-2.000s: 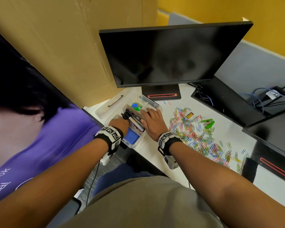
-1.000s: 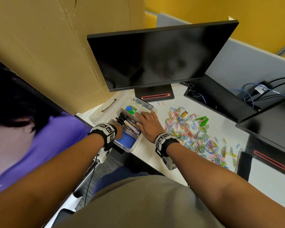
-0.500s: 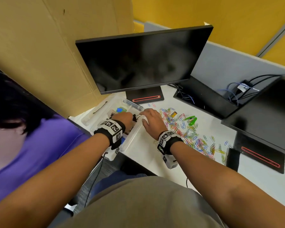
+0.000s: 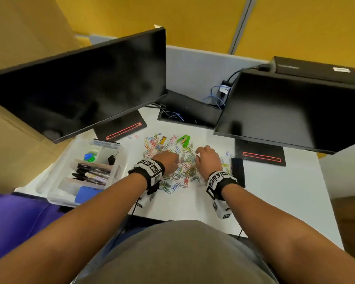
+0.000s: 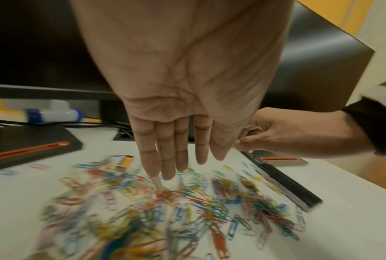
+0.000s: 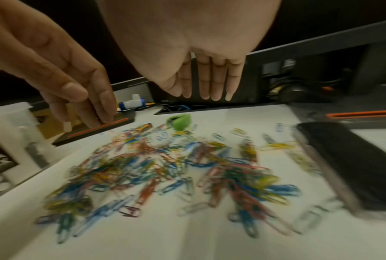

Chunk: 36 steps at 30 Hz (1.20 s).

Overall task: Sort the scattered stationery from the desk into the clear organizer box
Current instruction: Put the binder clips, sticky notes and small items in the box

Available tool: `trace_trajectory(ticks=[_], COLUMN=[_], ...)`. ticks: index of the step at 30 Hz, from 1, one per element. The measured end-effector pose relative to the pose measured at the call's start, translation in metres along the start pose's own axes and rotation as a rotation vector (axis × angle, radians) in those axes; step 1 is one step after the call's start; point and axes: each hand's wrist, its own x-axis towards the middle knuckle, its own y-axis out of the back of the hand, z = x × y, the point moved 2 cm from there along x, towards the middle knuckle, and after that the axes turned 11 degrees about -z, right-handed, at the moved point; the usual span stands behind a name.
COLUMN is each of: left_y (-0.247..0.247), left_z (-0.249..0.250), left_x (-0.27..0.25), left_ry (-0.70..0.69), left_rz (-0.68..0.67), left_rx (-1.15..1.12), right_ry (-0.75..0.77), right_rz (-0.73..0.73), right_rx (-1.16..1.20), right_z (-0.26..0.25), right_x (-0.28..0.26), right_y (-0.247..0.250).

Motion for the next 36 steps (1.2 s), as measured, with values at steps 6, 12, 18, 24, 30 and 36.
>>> trace_trajectory(ticks=[6,12,18,24,30,36], left_y=[-0.012,-0.02,-0.02,-0.023,-0.023,-0.015], left_z=[0.059,0.091,0.105,0.121,0.121,0.109], left_x=[0.049,0.082,0.105,0.113,0.115,0.108], left_ry=[-0.093,-0.126,-0.114,-0.131,-0.162,-0.268], left_rz=[-0.108,-0.158,-0.176,-0.163,-0.078,0.059], left_rx=[0.045,0.113,0.048,-0.055,-0.125,-0.242], right_ry=[-0.275,-0.497,-0.534,-0.514,-0.405,-0.231], right_rz=[-0.08,-0.187,-0.234,-0.224,-0.089,-0.238], right_rx=[-0.04,-0.038,0.044,0.159,0.373,0.94], right_z=[0.084,0.129,0.146,0.148,0.14,0.117], right_x=[-0.021,-0.033,-0.03,-0.029,-0.036,-0.031], right_y=[-0.002,-0.016,-0.029,-0.028,-0.025,-0.007])
